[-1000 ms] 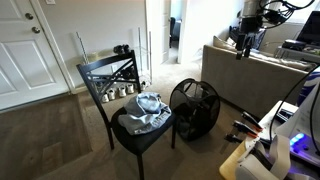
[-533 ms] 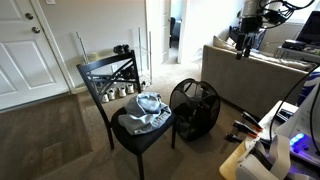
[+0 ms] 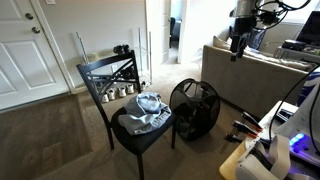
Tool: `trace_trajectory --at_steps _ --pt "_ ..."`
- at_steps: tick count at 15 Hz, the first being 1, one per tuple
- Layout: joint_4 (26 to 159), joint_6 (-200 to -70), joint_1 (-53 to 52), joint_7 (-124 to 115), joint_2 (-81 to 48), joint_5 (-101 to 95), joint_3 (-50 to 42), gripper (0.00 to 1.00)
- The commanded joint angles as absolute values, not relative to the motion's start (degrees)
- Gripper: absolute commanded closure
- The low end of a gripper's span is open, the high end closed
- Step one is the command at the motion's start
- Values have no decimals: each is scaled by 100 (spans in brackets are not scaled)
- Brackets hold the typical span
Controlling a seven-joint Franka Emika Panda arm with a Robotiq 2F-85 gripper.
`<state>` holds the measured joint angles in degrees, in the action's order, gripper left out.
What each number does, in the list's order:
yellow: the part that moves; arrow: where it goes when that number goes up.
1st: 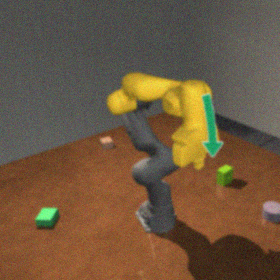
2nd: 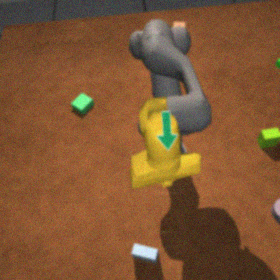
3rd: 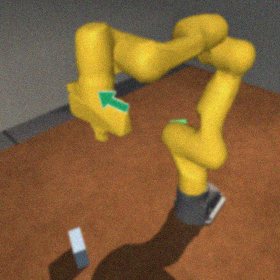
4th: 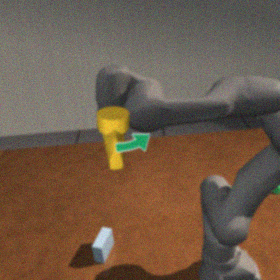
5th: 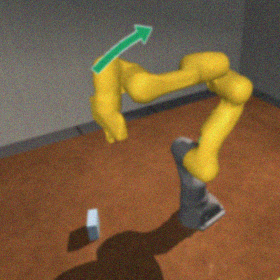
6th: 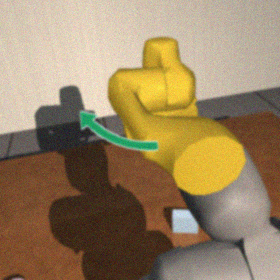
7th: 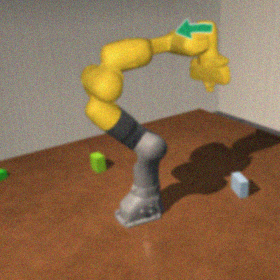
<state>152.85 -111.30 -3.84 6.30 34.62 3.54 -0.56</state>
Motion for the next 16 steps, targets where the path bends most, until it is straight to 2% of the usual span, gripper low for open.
trace_trajectory --at_steps 1,10,16 --pt "14905 -11557 -814 617 2839 791 228 0" --pt "14169 -13280 -1023 1098 1215 1001 314 0" --pt "14154 -13546 -951 1140 1008 1010 373 0"
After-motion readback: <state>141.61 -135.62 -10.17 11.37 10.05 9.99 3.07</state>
